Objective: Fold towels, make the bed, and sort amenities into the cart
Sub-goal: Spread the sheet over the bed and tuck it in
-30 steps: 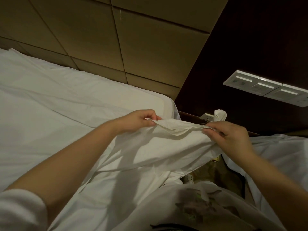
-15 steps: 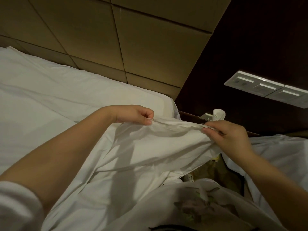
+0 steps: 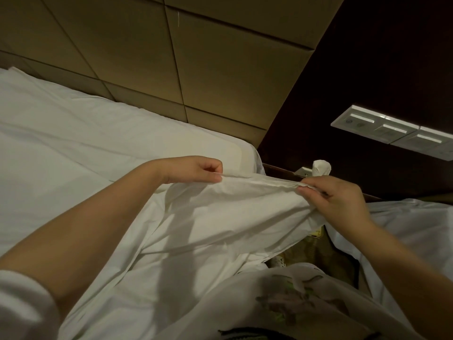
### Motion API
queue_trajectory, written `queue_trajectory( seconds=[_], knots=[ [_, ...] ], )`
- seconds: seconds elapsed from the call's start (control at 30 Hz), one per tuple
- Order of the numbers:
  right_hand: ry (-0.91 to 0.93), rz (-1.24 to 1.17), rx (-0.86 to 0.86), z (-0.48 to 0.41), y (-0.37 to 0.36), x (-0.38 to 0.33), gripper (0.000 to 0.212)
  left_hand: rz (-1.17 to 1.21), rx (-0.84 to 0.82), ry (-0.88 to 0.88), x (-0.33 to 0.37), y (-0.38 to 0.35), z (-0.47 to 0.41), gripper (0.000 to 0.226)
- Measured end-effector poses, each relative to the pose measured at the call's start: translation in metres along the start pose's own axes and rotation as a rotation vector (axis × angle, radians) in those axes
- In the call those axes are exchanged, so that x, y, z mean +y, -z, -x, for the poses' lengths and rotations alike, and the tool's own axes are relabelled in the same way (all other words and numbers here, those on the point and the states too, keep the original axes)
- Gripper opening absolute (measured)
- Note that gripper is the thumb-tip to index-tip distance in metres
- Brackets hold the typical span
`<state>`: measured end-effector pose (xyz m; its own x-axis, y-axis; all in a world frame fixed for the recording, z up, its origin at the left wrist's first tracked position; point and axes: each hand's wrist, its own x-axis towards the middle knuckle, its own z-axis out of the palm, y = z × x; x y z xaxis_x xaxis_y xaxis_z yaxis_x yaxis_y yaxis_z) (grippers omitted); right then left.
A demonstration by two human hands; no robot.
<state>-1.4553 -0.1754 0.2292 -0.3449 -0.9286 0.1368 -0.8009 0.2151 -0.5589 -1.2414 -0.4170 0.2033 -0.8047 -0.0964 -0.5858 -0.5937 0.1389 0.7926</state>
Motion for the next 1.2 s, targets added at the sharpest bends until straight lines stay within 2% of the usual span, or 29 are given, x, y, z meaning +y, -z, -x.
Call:
queue_trajectory(
  seconds=[0.13, 0.2, 0.27, 0.33, 0.43, 0.47, 0.53, 0.63, 0.7, 0.8, 0.87, 0.93, 1.07, 1.1, 1.2],
  knots=[
    [0.005, -0.005, 0.025, -0.001, -0.001, 0.0, 0.068, -0.123, 0.025, 0.01, -0.004, -0.007, 0.0, 0.011],
    [-0.025, -0.014, 0.022, -0.001, -0.001, 0.0, 0.058, -0.238, 0.058, 0.028, -0.009, -0.012, -0.002, 0.007],
    [-0.05, -0.03, 0.02, -0.002, -0.001, -0.001, 0.054, -0.327, 0.113, 0.075, -0.014, -0.015, -0.004, 0.03],
    [-0.037, -0.026, 0.017, -0.001, -0.001, -0.001, 0.06, -0.339, 0.173, 0.099, -0.017, -0.016, -0.003, 0.035],
    [-0.048, -0.017, 0.01, -0.001, -0.001, -0.001, 0.053, -0.334, 0.239, 0.092, -0.02, -0.014, 0.0, 0.032],
    [-0.049, -0.019, 0.007, -0.001, -0.001, -0.001, 0.056, -0.336, 0.267, 0.078, -0.021, -0.013, 0.0, 0.03],
    [-0.043, -0.022, 0.005, -0.001, -0.001, -0.002, 0.066, -0.314, 0.371, 0.044, -0.024, -0.009, -0.002, 0.024],
    [-0.044, -0.028, 0.01, -0.001, -0.003, -0.003, 0.056, -0.206, 0.554, -0.005, -0.025, -0.007, -0.006, 0.011],
    [-0.036, -0.025, 0.01, -0.001, -0.003, -0.004, 0.06, -0.179, 0.602, -0.03, -0.026, -0.008, -0.01, 0.006],
    [-0.009, -0.013, -0.004, -0.001, -0.004, -0.007, 0.07, -0.196, 0.558, -0.025, -0.027, -0.008, -0.02, 0.018],
    [0.005, 0.012, -0.012, 0.0, -0.002, -0.007, 0.064, -0.232, 0.452, 0.024, -0.025, -0.004, -0.026, 0.025],
    [0.006, 0.035, -0.009, 0.002, -0.001, -0.006, 0.05, -0.312, 0.346, 0.052, -0.022, 0.001, -0.032, 0.02],
    [-0.002, 0.042, -0.016, 0.007, 0.003, -0.005, 0.055, -0.37, 0.27, 0.054, -0.02, 0.01, -0.037, 0.013],
    [-0.01, 0.039, -0.019, 0.007, 0.003, -0.005, 0.051, -0.4, 0.241, 0.06, -0.02, 0.01, -0.04, 0.02],
    [-0.027, 0.027, -0.045, 0.009, 0.004, -0.006, 0.046, -0.418, 0.162, 0.077, -0.02, 0.01, -0.045, 0.016]
  ],
)
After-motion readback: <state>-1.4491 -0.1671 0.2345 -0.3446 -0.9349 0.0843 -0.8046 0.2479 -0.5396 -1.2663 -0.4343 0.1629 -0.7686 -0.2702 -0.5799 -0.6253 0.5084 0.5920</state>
